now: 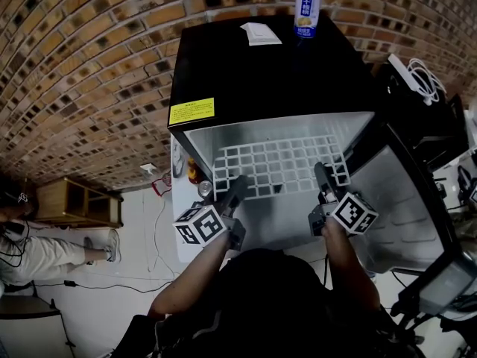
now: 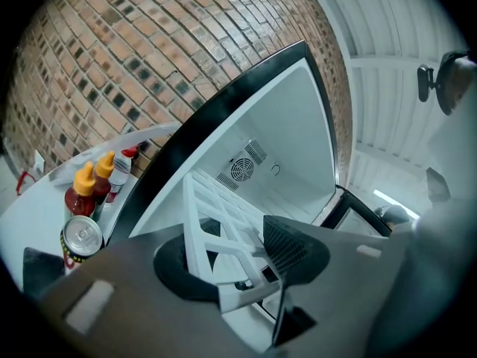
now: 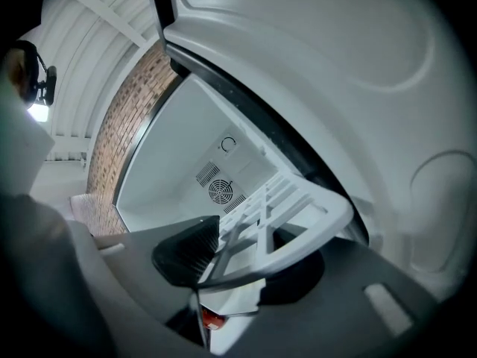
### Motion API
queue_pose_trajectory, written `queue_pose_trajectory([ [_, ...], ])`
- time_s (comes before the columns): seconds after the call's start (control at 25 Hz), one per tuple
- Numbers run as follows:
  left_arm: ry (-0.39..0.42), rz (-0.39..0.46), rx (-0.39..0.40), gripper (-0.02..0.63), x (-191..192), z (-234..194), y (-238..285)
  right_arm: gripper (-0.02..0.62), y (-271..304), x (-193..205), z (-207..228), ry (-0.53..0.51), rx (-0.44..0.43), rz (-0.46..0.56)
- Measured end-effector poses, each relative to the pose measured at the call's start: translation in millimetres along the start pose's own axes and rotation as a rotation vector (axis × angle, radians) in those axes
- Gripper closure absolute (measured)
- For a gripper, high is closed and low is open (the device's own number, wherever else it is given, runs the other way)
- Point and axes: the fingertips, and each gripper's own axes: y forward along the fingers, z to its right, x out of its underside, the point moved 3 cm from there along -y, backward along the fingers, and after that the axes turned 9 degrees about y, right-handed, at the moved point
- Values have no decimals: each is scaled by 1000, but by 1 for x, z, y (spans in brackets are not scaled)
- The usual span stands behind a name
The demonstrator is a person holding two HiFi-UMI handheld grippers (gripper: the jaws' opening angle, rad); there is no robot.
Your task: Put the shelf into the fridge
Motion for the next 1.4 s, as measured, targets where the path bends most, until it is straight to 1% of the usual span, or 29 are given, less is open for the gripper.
queue_pose_trajectory([
  [0.16, -6, 33, -28, 433, -2, -5, 5, 426, 9, -1, 3, -4, 18, 25],
  [0.32, -17, 35, -45, 434, -4, -8, 8, 423, 14, -3, 4, -5, 29, 33],
  [0.44, -44, 32, -57, 434, -2, -11, 12, 423, 18, -4, 6, -2, 32, 34],
  [0.92, -38, 50, -98, 427, -6, -16, 20, 417, 29, -8, 10, -4, 54, 47],
  [1.12, -24, 69, -138, 420, -10, -20, 22, 410, 34, -9, 10, -9, 70, 56],
  [1.4, -42, 117, -206, 420, -12, -23, 28, 399, 43, -13, 13, -15, 88, 61],
])
